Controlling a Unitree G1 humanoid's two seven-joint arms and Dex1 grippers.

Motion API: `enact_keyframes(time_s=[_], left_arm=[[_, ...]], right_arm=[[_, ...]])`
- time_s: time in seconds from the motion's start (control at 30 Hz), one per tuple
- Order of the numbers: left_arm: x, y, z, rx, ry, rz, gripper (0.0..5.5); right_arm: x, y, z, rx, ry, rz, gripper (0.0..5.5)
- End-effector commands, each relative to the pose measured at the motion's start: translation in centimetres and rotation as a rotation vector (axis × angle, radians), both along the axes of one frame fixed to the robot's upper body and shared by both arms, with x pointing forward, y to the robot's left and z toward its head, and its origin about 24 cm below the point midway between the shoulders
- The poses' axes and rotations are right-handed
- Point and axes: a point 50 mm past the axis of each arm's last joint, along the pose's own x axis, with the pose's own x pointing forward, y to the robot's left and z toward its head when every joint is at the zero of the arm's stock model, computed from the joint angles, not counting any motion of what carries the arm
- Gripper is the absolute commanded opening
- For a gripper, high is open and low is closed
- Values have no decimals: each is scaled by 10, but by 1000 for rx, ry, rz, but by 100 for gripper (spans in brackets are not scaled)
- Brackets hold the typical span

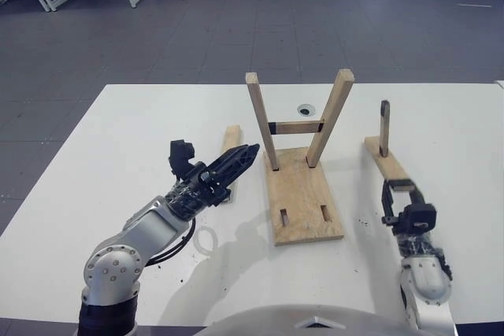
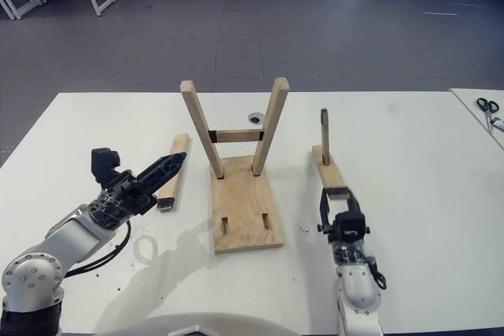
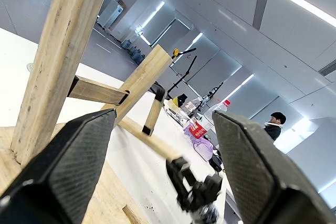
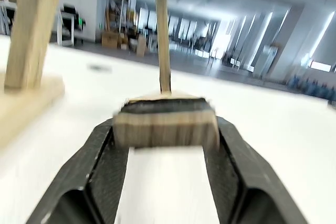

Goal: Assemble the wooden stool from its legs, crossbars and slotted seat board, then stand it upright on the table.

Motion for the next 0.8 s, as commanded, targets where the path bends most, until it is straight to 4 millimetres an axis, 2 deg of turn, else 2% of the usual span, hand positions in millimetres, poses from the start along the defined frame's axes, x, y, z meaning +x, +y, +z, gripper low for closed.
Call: enact_keyframes(time_s=[0.03,0.17,0.2,0.27,0.37,0.5,0.7,0.8], left_arm=[[3,2,-1,40,1,-6,339],[2,1,-2,49,3,0,339],[2,1,-2,52,5,1,339],[1,1,-3,58,8,4,339],[2,0,-4,61,14,9,339],[1,0,-5,62,20,20,339],[1,-1,-8,61,29,39,339],[1,-2,-9,64,39,52,339]], right_arm=[[-20,-3,-40,82,257,-60,202],[-18,-10,-45,107,350,-84,202],[-18,-10,-47,135,398,-80,241],[-18,-7,-50,178,511,-70,275],[-11,-5,-42,194,612,-25,331],[9,-1,-27,162,781,-15,331],[43,-1,3,183,839,-34,331],[40,-11,2,150,893,-85,272]])
